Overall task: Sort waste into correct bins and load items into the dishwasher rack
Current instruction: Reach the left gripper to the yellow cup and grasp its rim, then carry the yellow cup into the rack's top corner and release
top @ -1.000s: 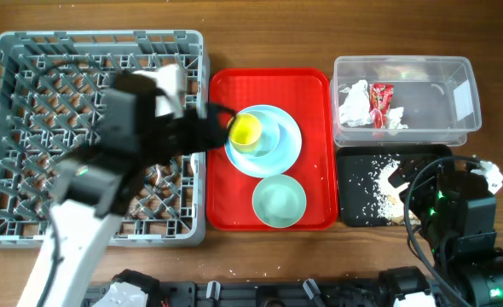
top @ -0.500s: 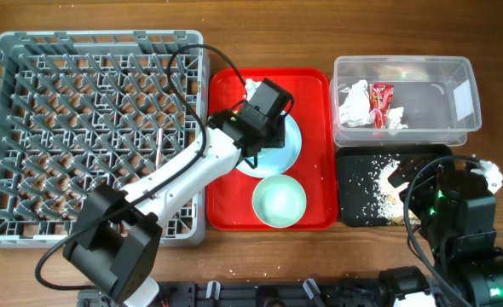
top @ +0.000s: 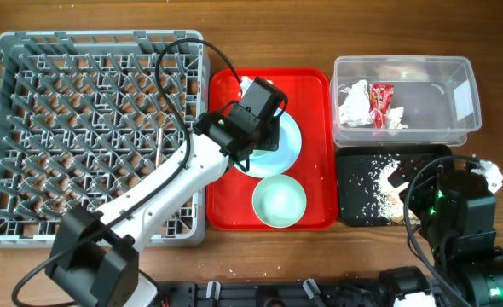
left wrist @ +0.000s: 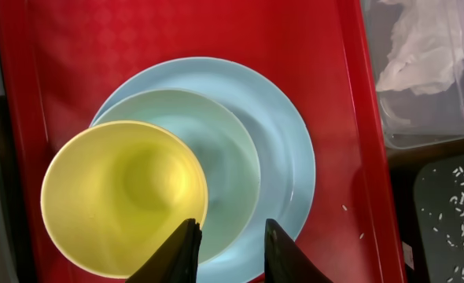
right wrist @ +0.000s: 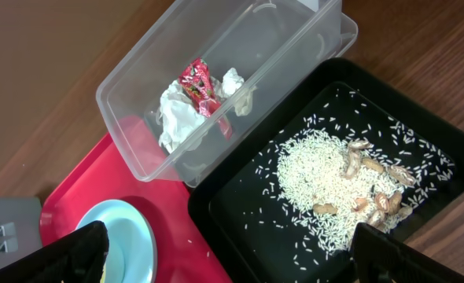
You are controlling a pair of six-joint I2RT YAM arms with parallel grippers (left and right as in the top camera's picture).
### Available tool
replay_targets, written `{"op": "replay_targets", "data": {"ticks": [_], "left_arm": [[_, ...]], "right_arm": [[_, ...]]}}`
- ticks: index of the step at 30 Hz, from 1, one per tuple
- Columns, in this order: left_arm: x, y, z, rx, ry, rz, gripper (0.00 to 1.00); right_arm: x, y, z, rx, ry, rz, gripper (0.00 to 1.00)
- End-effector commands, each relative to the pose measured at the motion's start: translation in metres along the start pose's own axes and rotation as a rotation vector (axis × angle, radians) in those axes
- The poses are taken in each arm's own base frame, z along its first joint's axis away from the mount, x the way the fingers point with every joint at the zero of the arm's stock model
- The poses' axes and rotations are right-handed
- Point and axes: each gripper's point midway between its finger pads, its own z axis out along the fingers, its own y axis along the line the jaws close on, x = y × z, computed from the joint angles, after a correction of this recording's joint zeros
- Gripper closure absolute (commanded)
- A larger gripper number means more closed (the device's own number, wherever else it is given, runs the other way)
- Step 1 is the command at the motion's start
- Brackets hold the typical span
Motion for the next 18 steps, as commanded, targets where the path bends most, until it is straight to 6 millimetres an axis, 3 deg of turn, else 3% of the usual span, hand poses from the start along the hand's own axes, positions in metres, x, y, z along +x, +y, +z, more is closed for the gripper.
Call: {"op": "replay_targets", "data": {"ticks": [1,7,12,14,18], "left_arm": [[-0.002,0.002,0.012,-0.021,-0.001,0.019,0.73],[0.011,0.006,0.052,-0.053,0.056,0.024,0.78],[0.011,0.006,0.053,-0.053,0.057,0.025,0.94],[-0.005,0.003,0.038,-0.031,0.007,0.013,0.96],[-0.065,-0.004,-0.040,0.049,-0.198,-0.036,0.96]], "right_arm": [[-0.003,0.003,-0.003,-0.010,-0.002,0.018,0.00],[-0.003,0.003,-0.003,-0.010,-0.002,0.018,0.00],[-0.003,0.003,-0.003,-0.010,-0.002,0.018,0.00],[-0.003,0.003,-0.003,-0.010,-0.002,0.018,0.00],[-0.003,0.003,-0.003,-0.010,-0.002,0.018,0.00]]}}
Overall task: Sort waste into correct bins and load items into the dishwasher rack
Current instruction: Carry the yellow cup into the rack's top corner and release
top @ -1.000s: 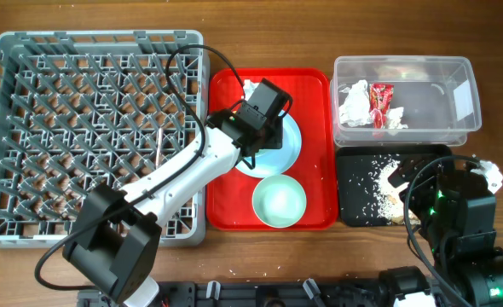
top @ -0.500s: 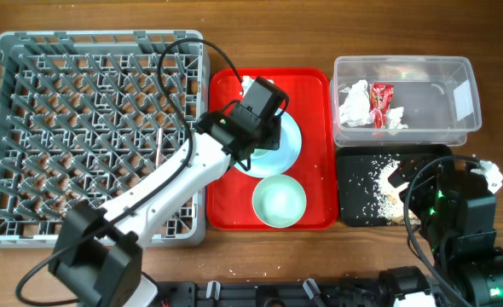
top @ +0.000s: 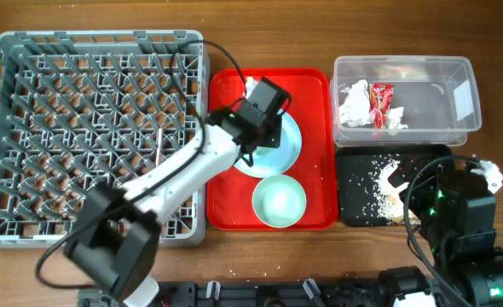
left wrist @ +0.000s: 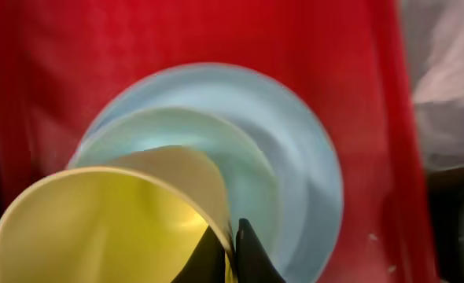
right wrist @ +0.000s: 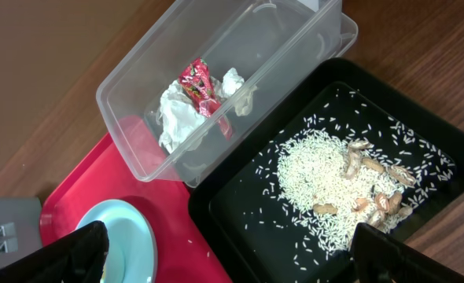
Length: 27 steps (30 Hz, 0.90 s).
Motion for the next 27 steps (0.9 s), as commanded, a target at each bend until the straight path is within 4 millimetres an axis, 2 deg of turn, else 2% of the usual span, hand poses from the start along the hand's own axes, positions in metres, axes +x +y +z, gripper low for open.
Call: {"op": "replay_targets", "data": {"ticks": [1,3,5,7,10,12,13,15,17,22,24,27], "left_arm": [[-0.077,-0.002,-0.096,0.099,-0.269,-0.067,0.96],[-0.108,-0.002,-0.152,0.272,-0.346,-0.110,0.96],[-0.127,0.007,-0.185,0.431,-0.363,-0.136,0.96],[-0.143,0.034,-0.202,0.544,-0.360,-0.201,0.96],[-0.157,0.080,-0.207,0.746,-0.304,-0.334,0.96],[-0.162,0.106,-0.199,0.868,-0.250,-0.398,0.96],[-0.164,0.123,-0.189,0.948,-0.205,-0.439,0.96],[-0.163,0.143,-0.170,1.120,-0.101,-0.489,0.96],[-0.159,0.161,-0.137,1.260,0.021,-0.526,0.96],[-0.144,0.202,-0.069,1.273,0.107,-0.689,0.96],[-0.140,0.216,-0.058,1.268,0.101,-0.719,0.96],[-0.138,0.226,-0.055,1.258,0.058,-0.699,0.96]], "right_arm": [[-0.003,0.003,-0.003,-0.010,-0.002,0.018,0.00],[-0.003,0.003,-0.003,-0.010,-0.002,0.018,0.00],[-0.003,0.003,-0.003,-0.010,-0.002,0.017,0.00],[-0.003,0.003,-0.003,-0.011,-0.002,0.018,0.00],[-0.003,0.003,-0.003,-0.010,-0.002,0.018,0.00],[-0.003,0.003,-0.003,-0.010,-0.002,0.018,0.00],[-0.003,0.003,-0.003,-0.010,-0.002,0.018,0.00],[-0.003,0.003,-0.003,-0.010,-0.002,0.018,0.00],[-0.003,0.003,-0.003,-0.010,-0.002,0.018,0.01],[-0.003,0.003,-0.003,-0.010,-0.002,0.018,0.00],[-0.003,0.003,-0.003,-0.010,-0.002,0.018,0.00],[-0.003,0.003,-0.003,-0.010,-0.002,0.018,0.00]]}}
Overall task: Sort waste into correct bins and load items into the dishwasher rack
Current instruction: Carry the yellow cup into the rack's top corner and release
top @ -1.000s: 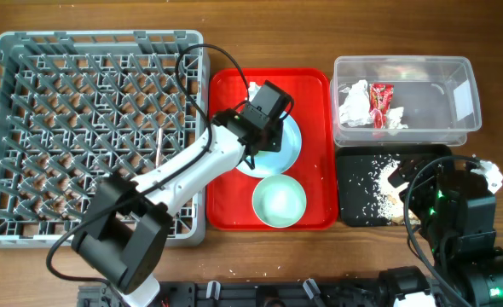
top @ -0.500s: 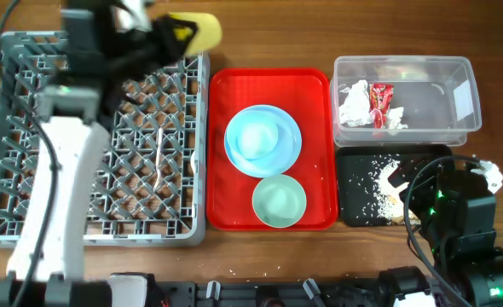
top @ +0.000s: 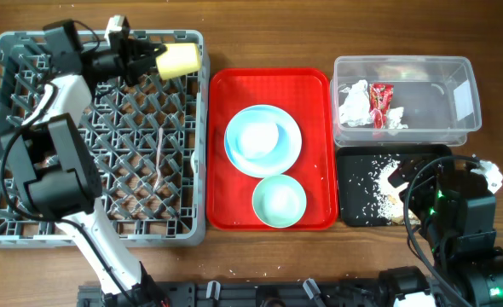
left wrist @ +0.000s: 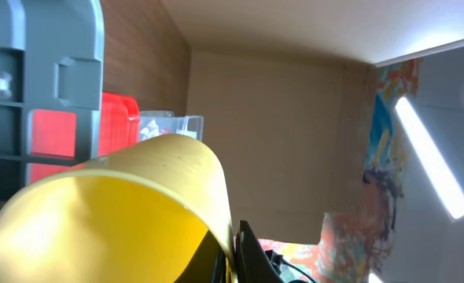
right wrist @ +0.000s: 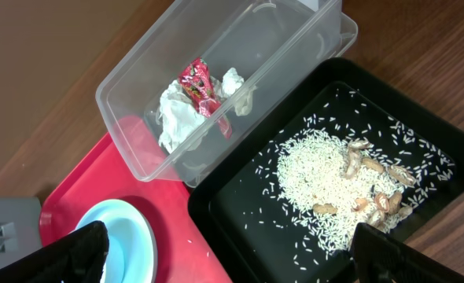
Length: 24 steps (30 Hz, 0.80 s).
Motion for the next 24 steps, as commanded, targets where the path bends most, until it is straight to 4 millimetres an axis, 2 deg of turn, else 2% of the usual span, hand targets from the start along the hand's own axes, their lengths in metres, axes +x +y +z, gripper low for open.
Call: {"op": "replay_targets", "data": {"ticks": [1,5,14,18,24], "left_arm": [[-0.001,0.002,-0.013,0.022,0.001,0.032,0.96],[-0.007,0.019,-0.014,-0.020,-0.057,0.018,0.96],[-0.016,0.033,-0.016,-0.081,-0.124,0.016,0.96],[-0.013,0.041,-0.017,-0.099,-0.127,0.021,0.96],[-0.021,0.056,-0.029,-0.175,-0.193,0.054,0.95]], "right_arm": [[-0.003,0.003,-0.003,-0.011,-0.003,0.018,0.00],[-0.003,0.003,-0.003,-0.011,-0.003,0.018,0.00],[-0.003,0.003,-0.003,-0.011,-0.003,0.018,0.01],[-0.003,0.003,-0.003,-0.011,-0.003,0.018,0.00],[-0.003,0.003,-0.003,-0.011,-0.003,0.018,0.00]]}}
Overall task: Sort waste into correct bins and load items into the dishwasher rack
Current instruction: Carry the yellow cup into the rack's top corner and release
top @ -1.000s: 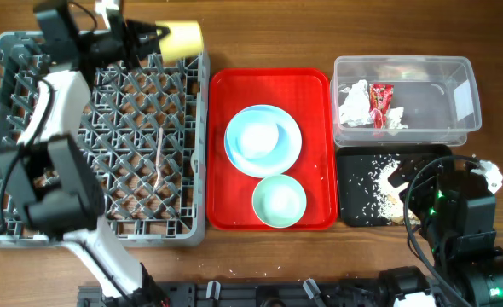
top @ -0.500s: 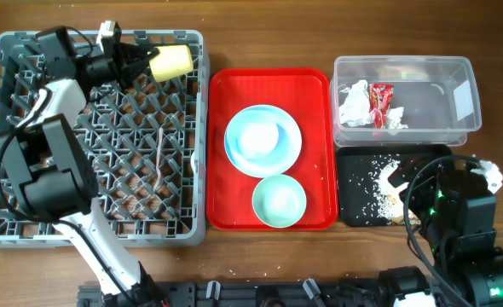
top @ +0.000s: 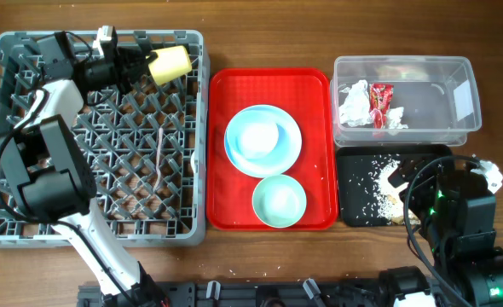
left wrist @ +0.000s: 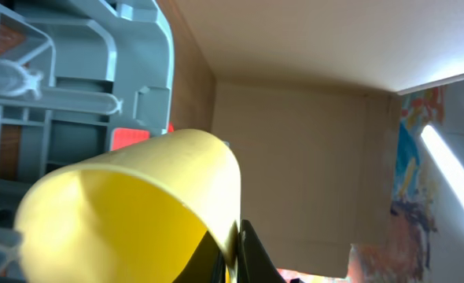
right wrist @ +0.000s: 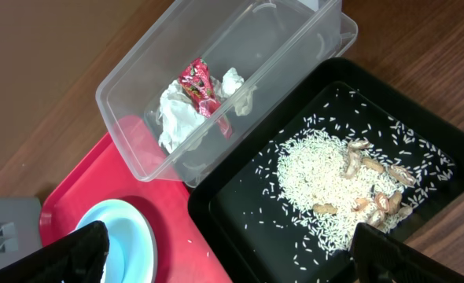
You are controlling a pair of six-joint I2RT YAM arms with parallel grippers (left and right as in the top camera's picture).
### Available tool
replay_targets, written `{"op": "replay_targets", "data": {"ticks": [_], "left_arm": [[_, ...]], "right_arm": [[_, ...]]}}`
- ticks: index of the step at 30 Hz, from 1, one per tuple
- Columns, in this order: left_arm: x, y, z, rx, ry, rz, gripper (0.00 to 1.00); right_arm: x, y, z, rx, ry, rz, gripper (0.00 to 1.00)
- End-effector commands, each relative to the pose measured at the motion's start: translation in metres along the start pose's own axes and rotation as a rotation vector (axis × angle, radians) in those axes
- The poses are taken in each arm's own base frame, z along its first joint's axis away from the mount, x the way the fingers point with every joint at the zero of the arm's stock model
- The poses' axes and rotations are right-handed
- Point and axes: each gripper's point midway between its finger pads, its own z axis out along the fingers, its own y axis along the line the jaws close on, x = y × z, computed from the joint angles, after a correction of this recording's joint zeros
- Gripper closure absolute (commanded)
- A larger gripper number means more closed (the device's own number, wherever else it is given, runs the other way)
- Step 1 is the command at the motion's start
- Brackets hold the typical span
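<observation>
A yellow cup (top: 171,61) lies on its side above the far right corner of the grey dishwasher rack (top: 30,170). My left gripper (top: 153,65) is shut on its rim. The left wrist view shows the cup (left wrist: 130,204) filling the lower left, its wall pinched in my left gripper (left wrist: 236,255). A blue plate with a small bowl in it (top: 263,139) and a green bowl (top: 279,199) sit on the red tray (top: 315,153). My right gripper (right wrist: 236,263) hangs open above the black tray (right wrist: 248,196) with nothing in it.
A clear bin (top: 430,94) at the back right holds crumpled tissue and a red wrapper (top: 379,101). The black tray (top: 358,183) in front of it holds rice and peanuts. The right arm (top: 460,226) stands at the front right.
The yellow cup in my left gripper has shifted slightly left and nearer, and sits closer to the rack's corner. Nothing on the red tray or at the right arm has changed.
My left gripper stood open around the rim of the yellow cup, which sat in the small bowl on the blue plate. Then it was shut on the rim with the cup tilted. Later the cup was over the rack's far right corner, and now closer to it.
</observation>
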Motion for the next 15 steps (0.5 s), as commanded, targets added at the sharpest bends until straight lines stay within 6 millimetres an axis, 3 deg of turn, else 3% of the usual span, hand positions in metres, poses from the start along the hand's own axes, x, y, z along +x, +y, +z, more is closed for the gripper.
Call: {"op": "replay_targets", "data": {"ticks": [1,4,8,10,12,13,14,15], "left_arm": [[-0.013,0.034,-0.011,-0.122,-0.097,0.030,0.92],[-0.015,0.056,-0.026,-0.215,-0.146,0.006,0.93],[-0.017,0.059,-0.045,-0.222,-0.177,-0.029,0.93],[-0.017,0.054,-0.053,-0.221,-0.193,-0.036,0.89],[-0.017,0.042,-0.058,-0.219,-0.205,-0.020,0.71],[-0.016,0.033,-0.060,-0.217,-0.210,-0.002,0.40],[-0.015,0.021,-0.061,-0.215,-0.216,0.024,0.01],[-0.014,0.009,-0.063,-0.212,-0.222,0.051,0.01]], "right_arm": [[-0.003,0.003,-0.003,-0.011,-0.003,0.018,0.00],[-0.003,0.003,-0.003,-0.011,-0.003,0.018,0.00],[-0.003,0.003,-0.003,-0.011,-0.003,0.018,0.00],[-0.003,0.003,-0.003,-0.011,-0.003,0.018,0.00],[-0.003,0.003,-0.003,-0.011,-0.003,0.018,0.00],[-0.003,0.003,-0.003,-0.011,-0.003,0.018,0.00],[-0.003,0.003,-0.003,-0.011,-0.003,0.018,0.00],[-0.003,0.003,-0.003,-0.011,-0.003,0.018,0.00]]}}
